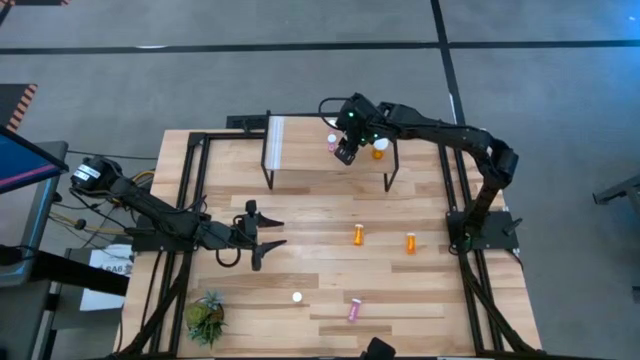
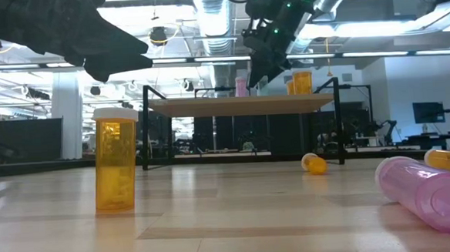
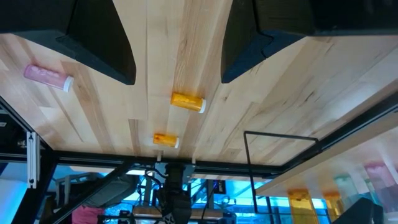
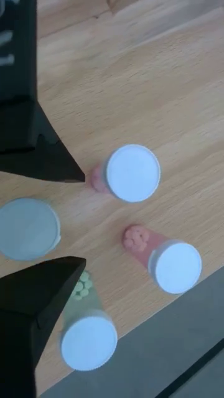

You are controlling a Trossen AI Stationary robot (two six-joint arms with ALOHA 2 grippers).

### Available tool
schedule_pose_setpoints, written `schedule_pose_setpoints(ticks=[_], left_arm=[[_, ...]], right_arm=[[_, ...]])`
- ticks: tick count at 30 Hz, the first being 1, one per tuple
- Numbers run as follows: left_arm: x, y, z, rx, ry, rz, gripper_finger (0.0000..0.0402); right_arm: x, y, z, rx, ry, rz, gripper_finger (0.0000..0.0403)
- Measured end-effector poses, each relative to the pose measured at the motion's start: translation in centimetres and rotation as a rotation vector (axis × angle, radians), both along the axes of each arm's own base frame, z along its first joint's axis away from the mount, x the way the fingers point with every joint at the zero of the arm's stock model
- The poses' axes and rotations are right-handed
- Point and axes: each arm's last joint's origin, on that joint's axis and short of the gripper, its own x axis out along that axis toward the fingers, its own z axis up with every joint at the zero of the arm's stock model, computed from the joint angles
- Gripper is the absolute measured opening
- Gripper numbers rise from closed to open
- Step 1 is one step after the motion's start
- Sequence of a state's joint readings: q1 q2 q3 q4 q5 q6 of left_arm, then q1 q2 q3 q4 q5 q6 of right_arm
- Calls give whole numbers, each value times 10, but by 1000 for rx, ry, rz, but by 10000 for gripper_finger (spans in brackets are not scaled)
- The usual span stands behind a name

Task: Pick and place medicine bottles onto shelf by color
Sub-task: Put the small pink pill bottle on the shelf aligned with the other small pink pill bottles

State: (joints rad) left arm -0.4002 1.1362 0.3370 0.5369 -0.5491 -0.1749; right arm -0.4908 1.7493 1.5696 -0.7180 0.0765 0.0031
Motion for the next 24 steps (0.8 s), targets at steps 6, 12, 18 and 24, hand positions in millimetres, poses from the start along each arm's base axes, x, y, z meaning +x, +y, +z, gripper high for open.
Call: schedule_pose_setpoints(ticks=[6,12,18,24], left_arm=[[0,0,0,1,0,0,225],[0,0,0,1,1,0,225],[0,0,0,0,1,-1,225],[0,0,0,-1,1,-3,225]], right_arm=[[-7,4,12,-9,-25,-4,244],[-25,13,42,-41,-110,-17,245],[-50,44,75,-56,-161,25,245],[-68,102,93,13,-148,131,245]])
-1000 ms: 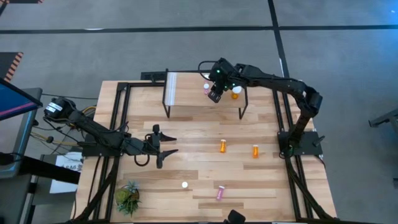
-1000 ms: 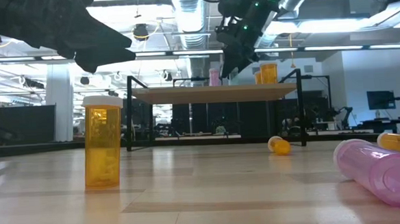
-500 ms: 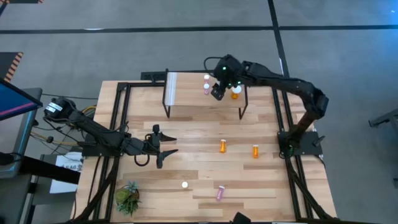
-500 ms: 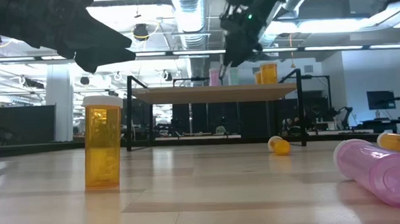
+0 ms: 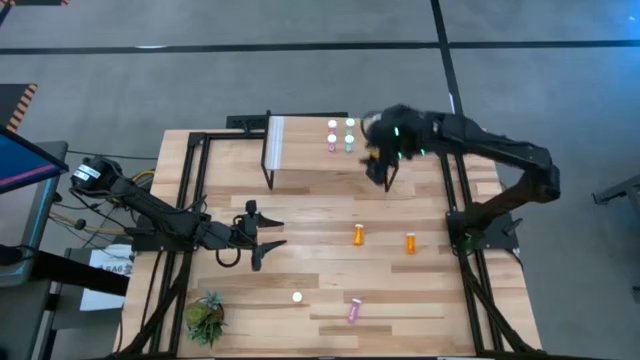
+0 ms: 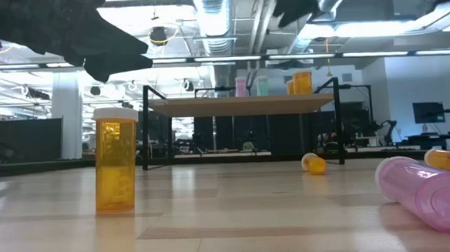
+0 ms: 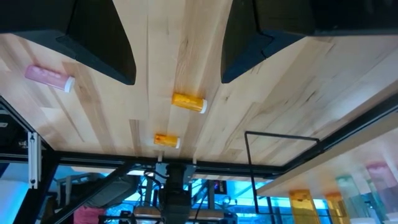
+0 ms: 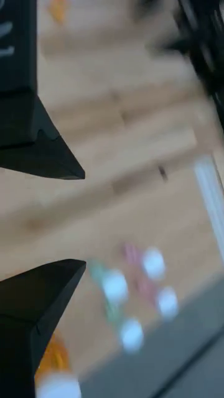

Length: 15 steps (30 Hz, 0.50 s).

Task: Pick and place medicine bottles onto shelf by color
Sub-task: Put the small pink pill bottle on the shelf aligned with the other small pink pill bottles

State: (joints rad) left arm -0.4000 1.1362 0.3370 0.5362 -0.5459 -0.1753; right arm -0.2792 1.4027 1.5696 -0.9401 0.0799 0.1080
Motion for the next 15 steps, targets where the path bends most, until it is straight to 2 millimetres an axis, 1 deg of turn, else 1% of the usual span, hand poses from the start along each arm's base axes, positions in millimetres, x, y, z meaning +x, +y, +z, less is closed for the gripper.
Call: schedule_pose_setpoints(ticks=[3,6,9,12,15], left_arm=[[0,0,1,-8,-6,-12,225],[1,-1,2,-16,-19,-16,225],[1,-1,4,-28,-36,-32,225],[1,-2,5,-40,-51,-53,225],[2,-2,6,-44,-56,-60,225]], right_arm=[[-1,41,-1,41,33,85,245],[1,88,-10,23,66,152,245],[2,132,-26,16,95,181,245],[2,173,-48,27,130,189,245],[1,208,-71,4,156,189,245]])
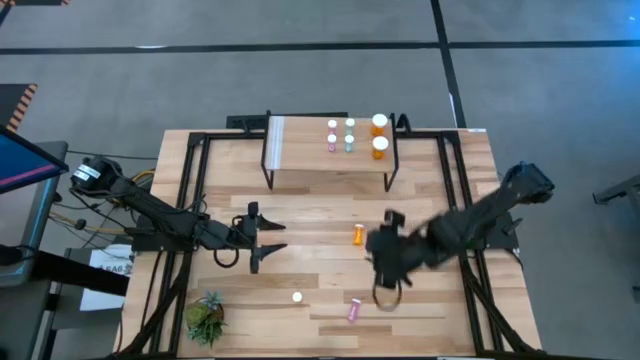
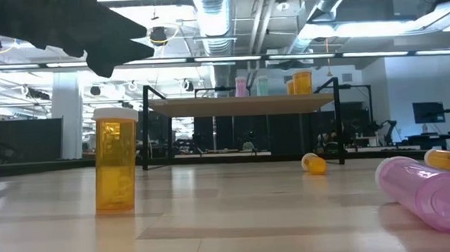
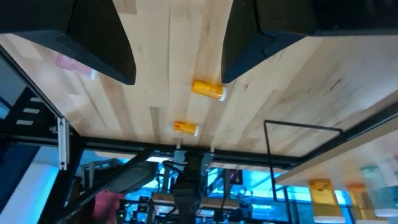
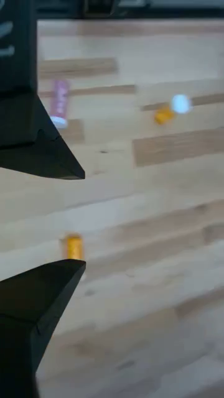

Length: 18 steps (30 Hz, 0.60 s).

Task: Pick and place medicine bottles onto shelf by color
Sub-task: Put the small pink pill bottle on the shelf aligned with the other small pink pill bottles

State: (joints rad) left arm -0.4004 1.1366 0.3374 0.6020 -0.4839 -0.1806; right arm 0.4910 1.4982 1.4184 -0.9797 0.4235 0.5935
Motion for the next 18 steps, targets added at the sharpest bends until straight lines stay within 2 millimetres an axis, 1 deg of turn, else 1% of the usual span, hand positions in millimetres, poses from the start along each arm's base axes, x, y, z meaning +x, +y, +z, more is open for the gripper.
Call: schedule_pose_setpoints(ticks=[3,6,8,10,13,15,18], left_arm=[[0,0,0,-8,0,-1,225],[0,0,0,-17,-2,-5,225],[0,0,0,-17,-2,-6,225],[0,0,0,-18,-2,-6,225],[0,-1,0,-18,0,-15,225],[0,-1,0,-19,3,-23,225],[0,-1,-1,-15,6,-24,225]], right_arm=[[-2,24,-23,-43,7,-53,245],[-3,35,-47,-55,10,-112,245],[-2,36,-66,-38,18,-143,245],[-1,33,-87,-3,29,-163,245],[1,25,-114,103,48,-170,245],[3,22,-127,186,51,-158,245],[9,23,-133,336,34,-104,245]])
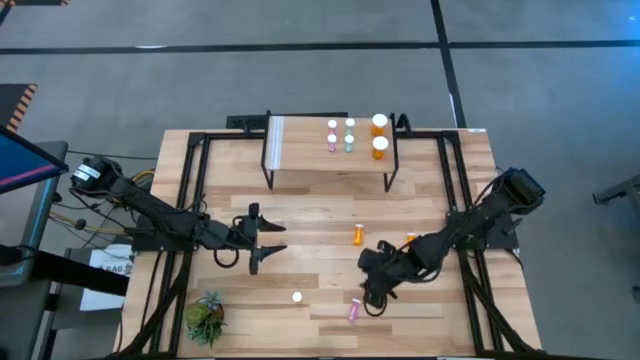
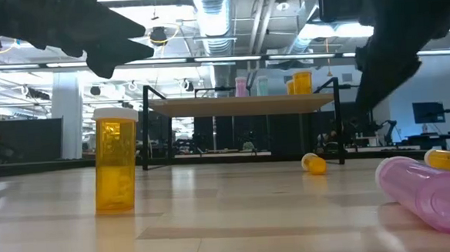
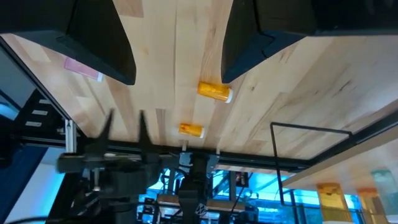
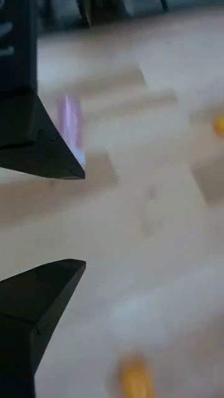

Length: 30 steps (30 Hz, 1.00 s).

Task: Pick and place medicine bottles onto shelf by color
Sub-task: Put the small pink pill bottle on the shelf aligned with the other small pink pill bottles

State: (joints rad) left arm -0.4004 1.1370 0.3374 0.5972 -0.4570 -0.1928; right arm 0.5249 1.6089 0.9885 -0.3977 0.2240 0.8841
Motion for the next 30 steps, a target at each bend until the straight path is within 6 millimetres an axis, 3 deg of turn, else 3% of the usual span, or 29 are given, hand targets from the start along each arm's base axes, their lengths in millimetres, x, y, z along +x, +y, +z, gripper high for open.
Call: schedule_pose_setpoints(ticks=[3,6,12,17,23,30], left_arm=[[0,0,0,1,0,0,225],[0,0,0,0,1,-8,225],[0,0,0,-4,1,-9,225],[0,0,0,-4,2,-8,225],[0,0,-1,-2,9,-9,225],[1,-1,-4,-1,23,-7,225]], right_arm=[[2,9,3,30,-46,149,245],[-5,19,3,-50,-64,308,244],[-2,27,3,-80,-123,384,228],[9,40,-13,-109,-190,486,214],[14,48,-44,-220,-104,620,208],[22,50,-50,-259,-46,647,210]])
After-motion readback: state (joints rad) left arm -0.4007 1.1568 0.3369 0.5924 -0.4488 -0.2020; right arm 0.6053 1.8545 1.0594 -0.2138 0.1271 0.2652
